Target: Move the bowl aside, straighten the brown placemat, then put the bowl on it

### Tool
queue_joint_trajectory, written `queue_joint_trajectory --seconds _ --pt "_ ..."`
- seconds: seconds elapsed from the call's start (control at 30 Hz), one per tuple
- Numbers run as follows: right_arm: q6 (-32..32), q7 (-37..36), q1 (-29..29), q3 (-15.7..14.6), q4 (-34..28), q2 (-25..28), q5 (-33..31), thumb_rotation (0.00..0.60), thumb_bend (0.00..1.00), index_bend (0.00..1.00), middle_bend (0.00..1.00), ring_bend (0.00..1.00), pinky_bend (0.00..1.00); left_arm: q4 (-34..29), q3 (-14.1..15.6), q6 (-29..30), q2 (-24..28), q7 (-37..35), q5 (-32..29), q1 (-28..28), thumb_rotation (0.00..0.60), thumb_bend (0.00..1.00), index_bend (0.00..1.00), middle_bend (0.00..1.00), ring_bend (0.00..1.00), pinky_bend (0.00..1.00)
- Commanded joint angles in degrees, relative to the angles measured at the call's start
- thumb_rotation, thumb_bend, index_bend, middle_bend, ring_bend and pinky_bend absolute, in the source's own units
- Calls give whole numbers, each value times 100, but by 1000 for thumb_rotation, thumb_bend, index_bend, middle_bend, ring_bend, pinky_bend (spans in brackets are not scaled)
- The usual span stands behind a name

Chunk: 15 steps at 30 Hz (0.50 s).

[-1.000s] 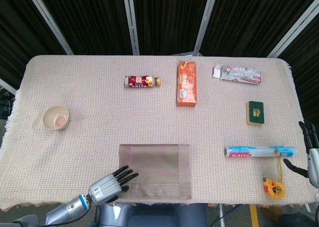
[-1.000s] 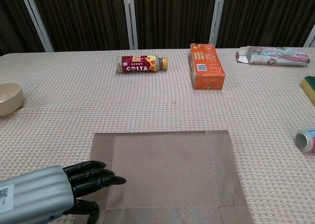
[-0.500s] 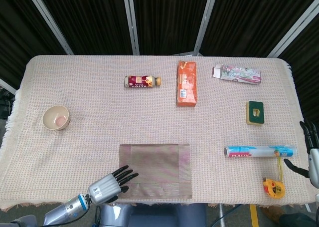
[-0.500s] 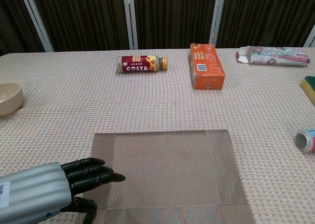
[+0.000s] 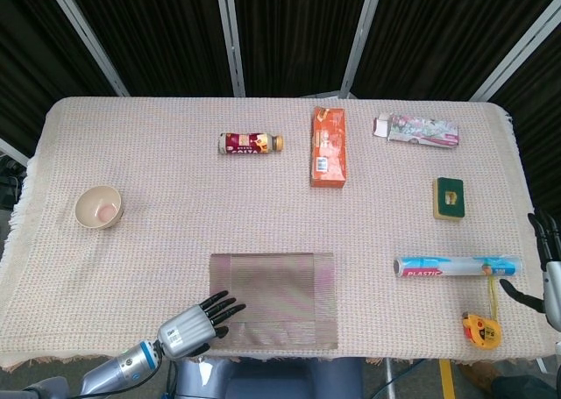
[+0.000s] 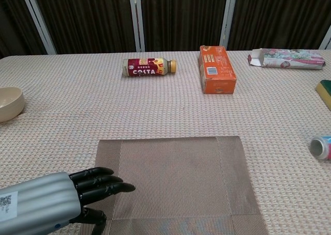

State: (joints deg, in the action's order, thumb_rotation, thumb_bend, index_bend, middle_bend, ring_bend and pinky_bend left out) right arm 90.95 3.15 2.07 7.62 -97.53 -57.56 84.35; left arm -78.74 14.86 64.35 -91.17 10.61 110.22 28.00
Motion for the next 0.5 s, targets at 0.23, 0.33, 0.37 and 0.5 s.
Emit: queue_joint_trajectory --seconds 0.23,0.33,0.37,0.5 --pt "-7 1 3 5 6 -1 -10 600 0 5 0 0 0 59 1 -32 -68 -1 -39 10 600 382 470 0 0 0" --pt "-10 2 4 6 6 -1 -13 600 0 5 0 0 0 73 17 -29 -85 -9 -42 7 600 387 499 0 0 0" --pt "-12 3 5 4 6 -1 -11 600 0 5 0 0 0 81 20 -25 -91 -6 -42 7 600 397 513 0 0 0" --pt "-13 -3 3 1 3 1 -8 600 0 5 0 0 0 119 26 -14 -114 11 -51 -3 600 493 547 0 0 0"
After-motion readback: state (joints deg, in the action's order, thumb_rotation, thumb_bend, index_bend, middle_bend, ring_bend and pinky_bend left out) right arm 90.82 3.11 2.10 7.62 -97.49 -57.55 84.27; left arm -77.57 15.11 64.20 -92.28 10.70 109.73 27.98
